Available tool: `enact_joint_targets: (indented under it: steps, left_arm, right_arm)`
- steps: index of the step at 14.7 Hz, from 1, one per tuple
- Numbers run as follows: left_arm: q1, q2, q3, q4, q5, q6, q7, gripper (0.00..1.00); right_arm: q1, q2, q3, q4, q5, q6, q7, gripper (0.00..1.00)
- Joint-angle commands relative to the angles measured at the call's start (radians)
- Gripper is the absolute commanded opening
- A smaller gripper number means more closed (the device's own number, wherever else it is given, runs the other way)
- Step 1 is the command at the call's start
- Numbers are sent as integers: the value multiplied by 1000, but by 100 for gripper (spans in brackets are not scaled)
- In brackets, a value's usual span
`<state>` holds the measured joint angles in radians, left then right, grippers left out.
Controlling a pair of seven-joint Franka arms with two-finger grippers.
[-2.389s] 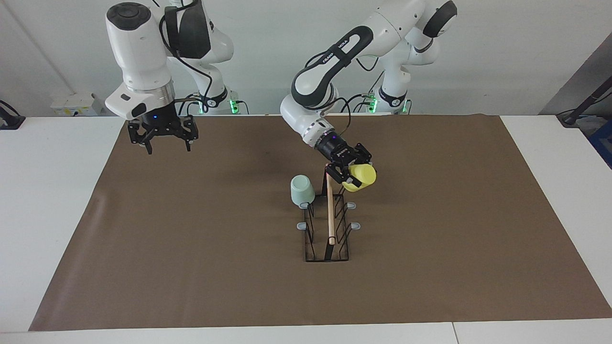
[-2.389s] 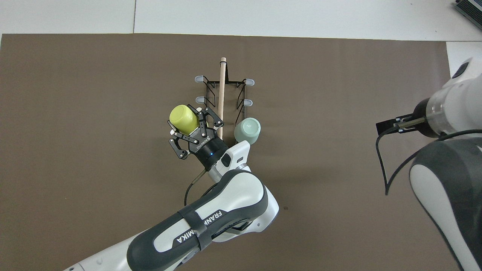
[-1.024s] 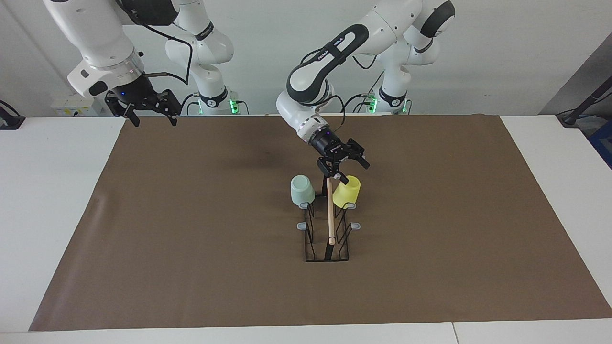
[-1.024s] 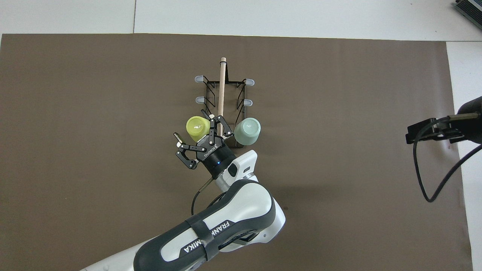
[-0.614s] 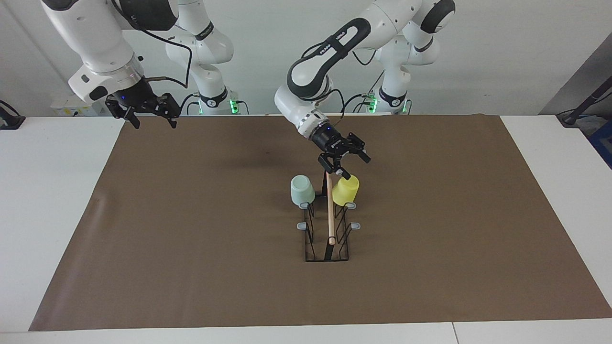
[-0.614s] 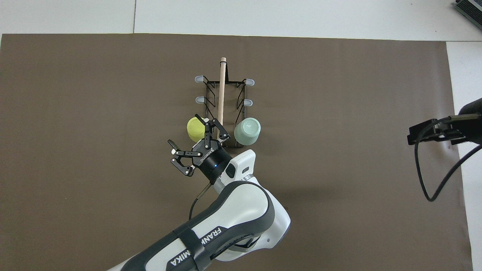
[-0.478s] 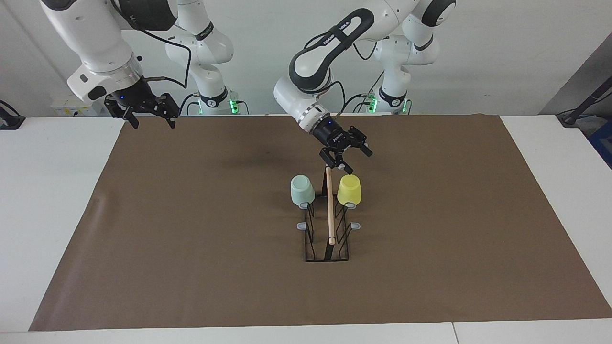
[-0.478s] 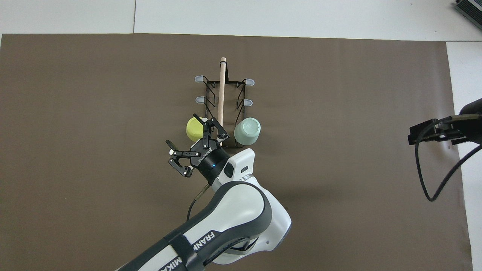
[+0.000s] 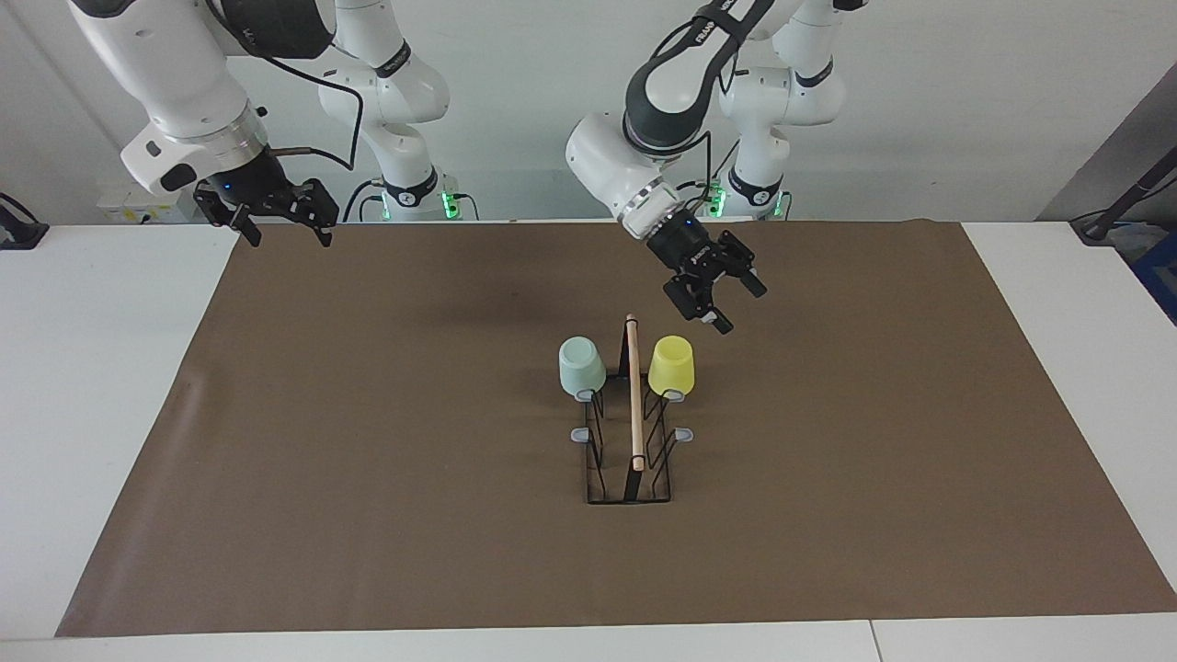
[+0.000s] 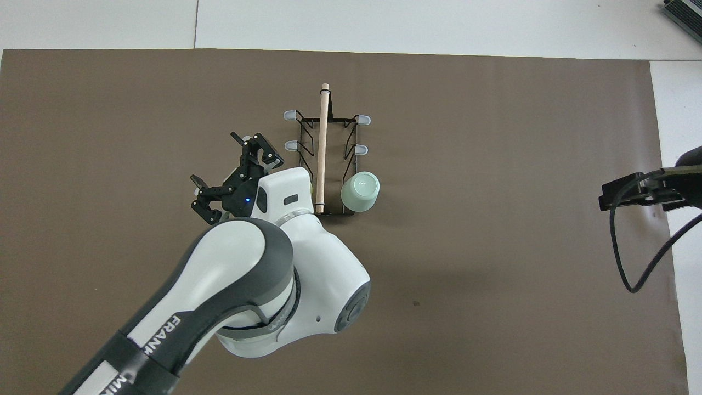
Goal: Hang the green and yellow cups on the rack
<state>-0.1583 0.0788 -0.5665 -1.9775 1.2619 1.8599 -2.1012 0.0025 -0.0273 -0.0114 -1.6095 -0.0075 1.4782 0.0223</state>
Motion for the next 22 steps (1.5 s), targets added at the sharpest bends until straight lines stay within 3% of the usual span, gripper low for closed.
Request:
enact_joint_targets:
  steps: [1,4,9,12,15,18,22]
  left_arm:
    - [3,-46,98,-36,-39,125,32,100]
    - [3,-79,200,-66,-64,250,98,100]
    - [2,-249,436,-254,-68,598,220,100]
    - [2,-295,545,-306,-68,732,294,100]
    - [3,-289,622,-300,-68,832,319,100]
    - [5,-266,639,-264,-76,840,359,100]
    - [5,-206,637,-156,-199,805,423,100]
  right_arm:
    - [-10,-20,5,-29,-3,24,-8,100]
    - [-12,-20,4,-32,-19,63,-30,100]
    - [-10,-20,5,-32,-22,54,-9,100]
    - [-6,-20,7,-29,-19,45,2,100]
    - [1,-20,7,-29,4,36,36,100]
    - [4,-20,10,-30,7,43,48,100]
    - [4,-20,11,-30,7,47,47,100]
